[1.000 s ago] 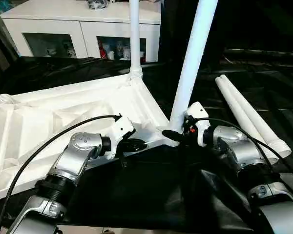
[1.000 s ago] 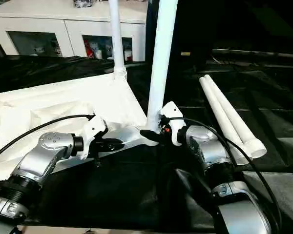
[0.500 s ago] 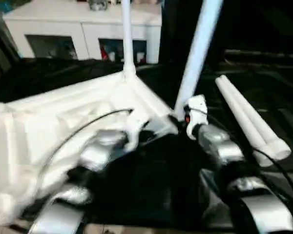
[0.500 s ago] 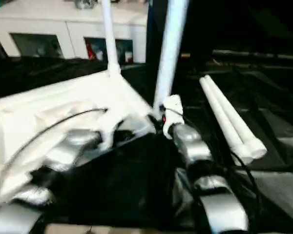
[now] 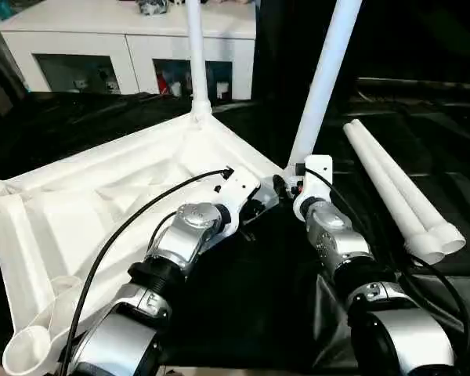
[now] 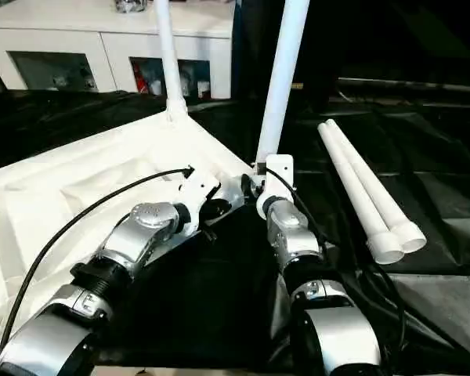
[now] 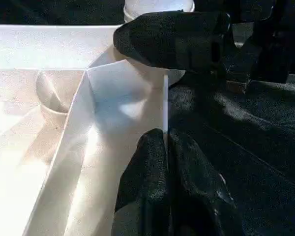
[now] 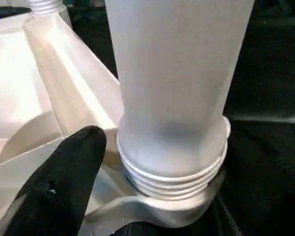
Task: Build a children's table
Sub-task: Rotate leg to tighten
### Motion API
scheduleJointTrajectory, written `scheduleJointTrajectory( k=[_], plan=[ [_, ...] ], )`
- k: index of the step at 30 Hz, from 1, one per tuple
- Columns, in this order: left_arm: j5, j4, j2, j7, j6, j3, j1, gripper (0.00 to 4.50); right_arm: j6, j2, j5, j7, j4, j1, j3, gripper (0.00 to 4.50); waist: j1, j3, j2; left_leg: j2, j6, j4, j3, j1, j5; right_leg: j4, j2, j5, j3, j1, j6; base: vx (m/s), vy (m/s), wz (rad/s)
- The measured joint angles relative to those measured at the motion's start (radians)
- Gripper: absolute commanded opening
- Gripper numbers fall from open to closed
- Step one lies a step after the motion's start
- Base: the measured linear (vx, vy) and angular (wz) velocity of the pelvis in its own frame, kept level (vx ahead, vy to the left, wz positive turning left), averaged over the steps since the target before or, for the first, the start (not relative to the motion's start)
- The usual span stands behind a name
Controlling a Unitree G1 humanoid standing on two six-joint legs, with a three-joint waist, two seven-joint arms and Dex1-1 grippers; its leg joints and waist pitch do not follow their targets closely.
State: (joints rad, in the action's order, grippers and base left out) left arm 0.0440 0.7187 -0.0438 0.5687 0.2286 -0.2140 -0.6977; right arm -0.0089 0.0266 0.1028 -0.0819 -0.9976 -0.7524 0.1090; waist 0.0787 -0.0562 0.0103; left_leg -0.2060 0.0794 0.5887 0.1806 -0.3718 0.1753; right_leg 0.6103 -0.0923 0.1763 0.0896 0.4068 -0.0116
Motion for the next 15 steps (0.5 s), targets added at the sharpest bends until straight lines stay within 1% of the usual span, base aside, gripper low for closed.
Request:
scheduleJointTrajectory(
  k=[2,3,4,5,6,7,8,9,11,12,13,14,15],
  plan=[
    [-0.007,-0.006,0.0,0.006,-0.046,0.005,0.017,0.0,-0.004,0.015,0.0,-0.031,0.006,0.004,-0.004,4.09,0.001,0.0,0.0,0.0,0.0,0.0,0.0,-0.002,0.0,0.0,0.0,0.0,0.0,0.001,0.0,0.0,0.0,0.0],
    [-0.02,-0.017,0.001,0.008,-0.07,0.015,0.031,0.0,-0.004,0.029,-0.001,-0.057,0.023,0.015,-0.015,4.09,0.004,0.0,-0.001,0.0,0.0,0.0,0.0,-0.003,0.0,0.0,0.0,0.0,0.001,0.002,0.0,0.0,0.0,0.0],
    [-0.041,-0.043,-0.001,0.02,-0.099,0.028,0.047,0.45,-0.004,0.047,-0.005,-0.09,0.056,0.036,-0.029,4.2,0.007,-0.001,-0.002,-0.001,-0.001,0.0,0.0,-0.005,0.0,0.0,0.0,0.0,0.002,0.004,0.0,0.0,0.0,0.0],
    [-0.059,-0.074,-0.002,0.031,-0.123,0.041,0.052,0.54,-0.004,0.066,-0.014,-0.118,0.081,0.054,-0.039,4.2,0.01,-0.001,-0.003,-0.001,-0.005,0.002,-0.002,-0.009,-0.003,0.0,0.0,0.0,0.003,0.005,0.0,0.0,0.0,0.0],
    [-0.072,-0.116,-0.01,0.038,-0.137,0.055,0.051,0.47,-0.002,0.08,-0.02,-0.15,0.105,0.066,-0.047,4.2,0.01,-0.001,-0.003,-0.001,-0.009,0.003,-0.001,-0.013,-0.005,0.0,0.0,0.0,0.003,0.009,0.0,0.0,0.0,0.0],
    [-0.083,-0.144,-0.017,0.043,-0.142,0.064,0.05,0.5,0.0,0.087,-0.022,-0.17,0.131,0.08,-0.055,4.2,0.01,-0.001,-0.003,-0.001,-0.009,0.003,-0.001,-0.014,-0.005,0.001,0.0,0.0,0.002,0.01,0.0,0.0,0.0,0.0],
    [-0.095,-0.187,-0.031,0.058,-0.139,0.073,0.053,0.67,0.006,0.106,-0.022,-0.205,0.177,0.107,-0.069,4.2,0.01,-0.001,-0.003,-0.001,-0.01,0.004,-0.001,-0.014,-0.005,0.0,0.0,0.0,0.002,0.01,0.0,0.0,0.0,0.0],
    [-0.101,-0.212,-0.041,0.066,-0.136,0.081,0.055,1.01,0.008,0.118,-0.022,-0.232,0.204,0.125,-0.078,4.2,0.01,-0.001,-0.003,-0.001,-0.01,0.003,0.0,-0.014,-0.005,0.0,0.0,0.0,0.002,0.01,0.0,0.0,0.0,0.0],
    [-0.116,-0.26,-0.069,0.082,-0.118,0.092,0.064,0.99,0.019,0.143,-0.022,-0.281,0.265,0.16,-0.091,4.2,0.007,-0.001,-0.003,-0.002,-0.01,0.003,0.0,-0.014,-0.005,0.001,0.0,0.0,0.002,0.011,0.0,0.0,0.0,0.0],
    [-0.128,-0.304,-0.095,0.092,-0.096,0.1,0.078,0.96,0.034,0.166,-0.018,-0.32,0.329,0.193,-0.103,4.2,0.007,-0.001,-0.003,-0.002,-0.01,0.003,0.0,-0.013,-0.005,0.001,0.0,0.0,0.002,0.011,0.0,0.0,0.0,0.0],
    [-0.13,-0.317,-0.116,0.095,-0.084,0.113,0.082,1.25,0.044,0.18,-0.015,-0.339,0.353,0.207,-0.105,4.2,0.006,-0.001,-0.003,-0.002,-0.009,0.003,0.0,-0.012,-0.005,0.002,0.0,0.0,0.002,0.01,0.0,0.0,0.0,0.0],
    [-0.132,-0.336,-0.148,0.097,-0.069,0.131,0.09,1.25,0.059,0.197,-0.011,-0.363,0.392,0.224,-0.107,4.2,0.005,-0.001,-0.003,-0.002,-0.008,0.003,0.0,-0.012,-0.004,0.002,0.0,0.0,0.002,0.01,0.0,0.0,0.0,0.0],
    [-0.134,-0.345,-0.169,0.097,-0.06,0.146,0.097,1.45,0.066,0.206,-0.006,-0.377,0.413,0.235,-0.107,4.2,0.004,-0.001,-0.003,-0.002,-0.007,0.003,0.0,-0.011,-0.004,0.003,0.0,0.0,0.002,0.01,0.0,0.0,0.0,0.0]
  ],
)
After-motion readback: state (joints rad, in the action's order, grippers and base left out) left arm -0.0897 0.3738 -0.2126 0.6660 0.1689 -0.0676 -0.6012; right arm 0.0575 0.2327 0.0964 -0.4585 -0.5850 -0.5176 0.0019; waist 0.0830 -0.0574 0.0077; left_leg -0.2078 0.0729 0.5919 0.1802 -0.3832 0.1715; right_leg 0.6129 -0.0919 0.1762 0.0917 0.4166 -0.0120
